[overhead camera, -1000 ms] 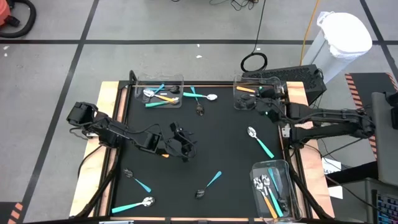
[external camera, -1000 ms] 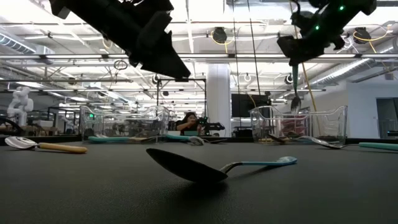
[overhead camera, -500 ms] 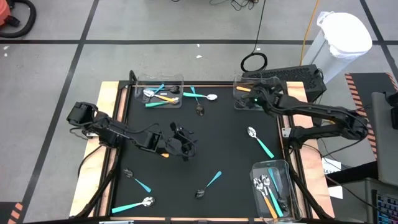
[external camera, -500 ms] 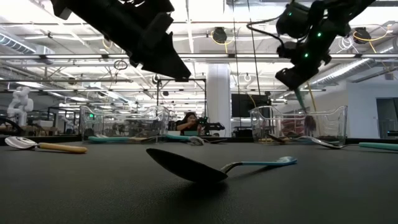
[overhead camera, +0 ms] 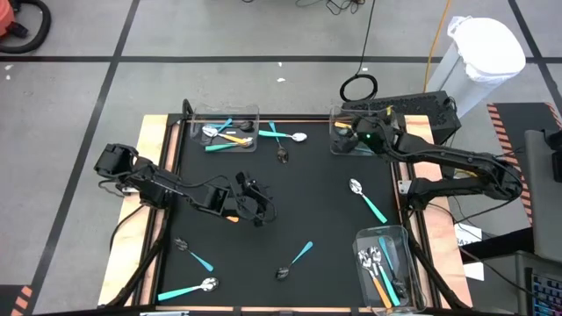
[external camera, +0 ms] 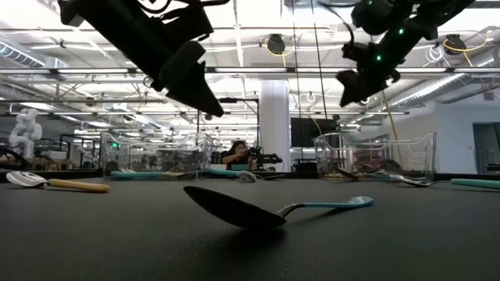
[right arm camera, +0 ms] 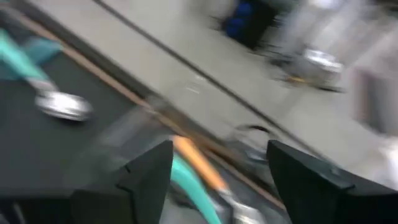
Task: Sort silverware by color (type)
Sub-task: Put the light blue spoon into the top right transparent bin, then put the yellow spoon into the bottom right transparent bin
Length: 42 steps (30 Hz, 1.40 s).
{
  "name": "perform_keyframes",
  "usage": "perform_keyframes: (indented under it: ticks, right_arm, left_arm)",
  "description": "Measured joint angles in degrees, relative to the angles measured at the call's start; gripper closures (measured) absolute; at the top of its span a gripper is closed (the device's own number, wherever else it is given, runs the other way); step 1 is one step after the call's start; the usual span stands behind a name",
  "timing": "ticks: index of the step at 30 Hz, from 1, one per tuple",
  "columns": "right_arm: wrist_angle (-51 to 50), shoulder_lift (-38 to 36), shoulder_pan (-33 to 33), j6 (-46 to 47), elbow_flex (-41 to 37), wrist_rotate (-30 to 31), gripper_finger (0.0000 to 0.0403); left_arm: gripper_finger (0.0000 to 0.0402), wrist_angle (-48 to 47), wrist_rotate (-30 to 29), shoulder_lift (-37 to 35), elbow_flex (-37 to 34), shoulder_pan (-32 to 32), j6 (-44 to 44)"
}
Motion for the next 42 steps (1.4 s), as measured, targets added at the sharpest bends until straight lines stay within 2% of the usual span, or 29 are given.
perform_keyframes:
  ticks: [6,11,14,19,24,31,38,42]
  right_arm:
    - [1.4,-2.0,1.5,6.9,0.0,-10.6,0.0145]
    - [2.5,-2.6,6.1,12.4,0.0,-22.9,0.0155]
    - [3.1,-2.4,10.6,14.3,0.0,-26.0,0.0156]
    - [5.6,-2.2,18.8,15.5,0.0,-25.7,0.0156]
    - [9.8,-2.2,24.6,16.3,0.0,-25.6,0.0156]
    - [11.1,0.2,30.3,17.7,0.0,-19.9,0.0156]
    - [14.7,5.3,35.0,18.8,0.0,-18.6,0.0156]
    - [16.1,6.9,37.7,19.5,0.0,-16.5,0.0156]
  left_arm:
    - [0.0214,-7.5,0.3,0.0,0.0,-0.3,-7.3]
    - [0.0214,-22.3,3.0,0.0,0.0,-1.4,-14.7]
    - [0.0214,-32.1,7.4,0.0,0.0,-1.4,-18.0]
    - [0.0214,-44.8,17.4,0.0,0.0,-1.2,-19.3]
    - [0.0214,-50.1,29.0,0.0,0.0,-1.2,-15.8]
    - [0.0214,-49.6,30.2,0.0,0.0,-1.2,-11.1]
    - [0.0214,-47.2,30.2,0.0,0.0,-1.2,-8.9]
    - [0.0214,-47.1,32.9,0.0,-0.4,-1.2,-8.9]
